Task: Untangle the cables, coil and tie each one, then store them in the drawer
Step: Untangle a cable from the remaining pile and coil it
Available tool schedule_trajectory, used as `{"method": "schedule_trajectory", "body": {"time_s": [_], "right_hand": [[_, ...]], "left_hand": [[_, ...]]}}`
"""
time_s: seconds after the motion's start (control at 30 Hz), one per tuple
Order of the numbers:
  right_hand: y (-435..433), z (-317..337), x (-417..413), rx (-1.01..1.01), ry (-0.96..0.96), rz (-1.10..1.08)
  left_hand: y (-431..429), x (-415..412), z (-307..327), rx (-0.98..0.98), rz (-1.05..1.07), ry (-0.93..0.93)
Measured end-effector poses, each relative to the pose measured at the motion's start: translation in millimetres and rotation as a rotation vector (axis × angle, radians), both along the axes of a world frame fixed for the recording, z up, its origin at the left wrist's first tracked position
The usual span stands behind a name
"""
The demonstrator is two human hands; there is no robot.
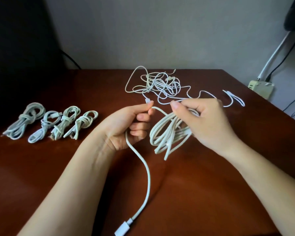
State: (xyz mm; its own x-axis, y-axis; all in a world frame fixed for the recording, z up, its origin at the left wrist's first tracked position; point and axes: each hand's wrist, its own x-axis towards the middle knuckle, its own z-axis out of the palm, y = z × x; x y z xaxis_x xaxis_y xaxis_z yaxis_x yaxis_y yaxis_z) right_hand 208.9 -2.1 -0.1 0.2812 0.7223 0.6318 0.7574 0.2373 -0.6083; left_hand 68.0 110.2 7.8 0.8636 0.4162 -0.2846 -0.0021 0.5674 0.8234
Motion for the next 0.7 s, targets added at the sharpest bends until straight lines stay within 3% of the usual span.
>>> {"method": "schedule_trajectory", "body": {"time_s": [0.13,0.33,0.57,0.7], "right_hand": [[4.3,-7.4,4.1,0.124,-0.213,-0.116],[11.7,-13.5,16.1,0.065,-0.287,-0.28],[12.5,-13.3,29.2,0.116,-0.237,-0.443],[15.2,-12.7,32.9,0.156,-0.076,-0.466]], "left_hand": [[-4.8,-1.1,4.2,0.124,-0.002,-0.021],[-17.3,3.1,3.2,0.457,0.03,-0.066],[-44.8,18.3,-5.1,0.682,-0.017,-0.164],[-54.8,23.9,-15.0,1.007,0.013,-0.102]]}}
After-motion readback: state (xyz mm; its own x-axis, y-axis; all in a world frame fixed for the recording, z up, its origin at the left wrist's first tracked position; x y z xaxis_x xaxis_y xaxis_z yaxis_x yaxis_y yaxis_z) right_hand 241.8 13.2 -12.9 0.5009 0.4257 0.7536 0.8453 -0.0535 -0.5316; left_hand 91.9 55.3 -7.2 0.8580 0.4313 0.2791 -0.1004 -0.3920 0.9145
